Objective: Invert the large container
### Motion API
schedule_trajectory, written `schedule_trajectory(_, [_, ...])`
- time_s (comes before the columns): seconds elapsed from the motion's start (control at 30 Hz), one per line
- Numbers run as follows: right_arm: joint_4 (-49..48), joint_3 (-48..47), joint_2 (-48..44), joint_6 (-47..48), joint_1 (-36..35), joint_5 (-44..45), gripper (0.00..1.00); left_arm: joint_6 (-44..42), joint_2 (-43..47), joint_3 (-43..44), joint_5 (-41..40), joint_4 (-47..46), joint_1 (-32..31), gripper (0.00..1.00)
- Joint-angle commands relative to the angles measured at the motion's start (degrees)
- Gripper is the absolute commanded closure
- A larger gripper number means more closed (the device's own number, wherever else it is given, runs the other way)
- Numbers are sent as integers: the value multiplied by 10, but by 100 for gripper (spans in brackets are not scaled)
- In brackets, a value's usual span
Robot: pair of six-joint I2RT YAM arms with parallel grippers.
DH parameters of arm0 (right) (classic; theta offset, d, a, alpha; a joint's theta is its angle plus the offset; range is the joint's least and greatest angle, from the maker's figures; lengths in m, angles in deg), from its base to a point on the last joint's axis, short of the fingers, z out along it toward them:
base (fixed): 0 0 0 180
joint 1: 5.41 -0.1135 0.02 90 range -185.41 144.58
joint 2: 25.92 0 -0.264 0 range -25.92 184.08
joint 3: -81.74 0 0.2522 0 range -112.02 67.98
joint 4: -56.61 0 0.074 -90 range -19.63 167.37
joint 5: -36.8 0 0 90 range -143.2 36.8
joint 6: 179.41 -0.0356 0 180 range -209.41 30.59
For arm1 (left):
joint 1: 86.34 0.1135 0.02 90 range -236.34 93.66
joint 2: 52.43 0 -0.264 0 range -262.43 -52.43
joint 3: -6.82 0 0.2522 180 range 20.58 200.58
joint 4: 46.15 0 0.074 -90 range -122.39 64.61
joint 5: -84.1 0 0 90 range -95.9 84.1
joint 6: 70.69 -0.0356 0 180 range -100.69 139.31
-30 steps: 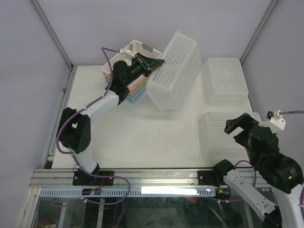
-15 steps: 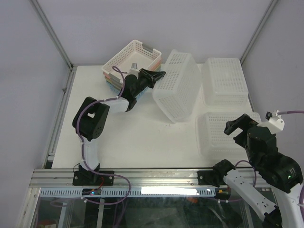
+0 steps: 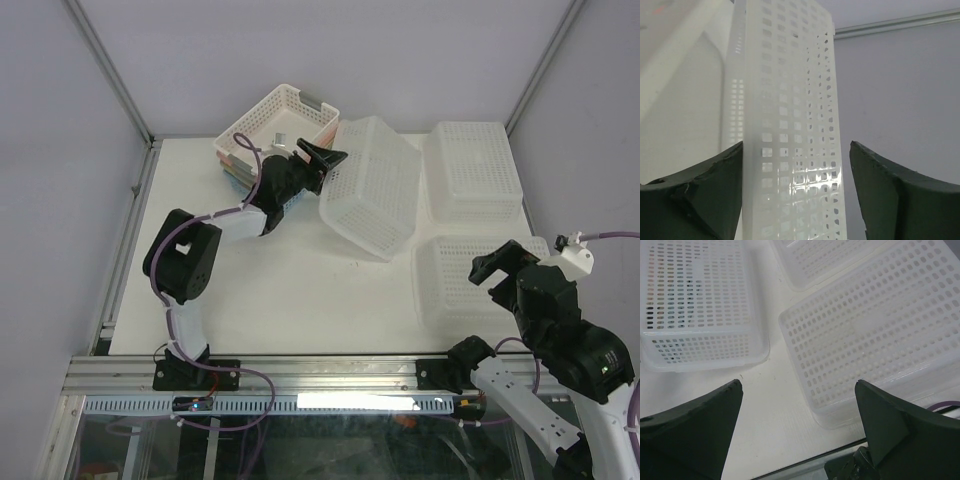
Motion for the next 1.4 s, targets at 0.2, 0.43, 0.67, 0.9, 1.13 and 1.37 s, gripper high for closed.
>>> schedule_trajectory(0.2, [-46,16,22,-15,1,-19,1,-265,85,72,-83,243,-44,1])
schedule_trajectory(0.43, [-61,24,33,-15,2,-33,1,-378,112,84,-172,309,-81,1])
schedule_trajectory(0.67, [-69,33,40,-14,2,-41,1,-486,123,145,-252,383,-126,1])
schedule_trajectory(0.9, [-77,32,48,-11,2,-46,1,-604,145,169,-356,435,-159,1])
schedule_trajectory(1.13, [-114,55,60,-1,2,-71,1,-665,209,96,-292,485,-170,1])
schedule_trajectory(1.37, [-168,90,83,6,1,-105,1,-717,225,-13,-190,485,-173,3])
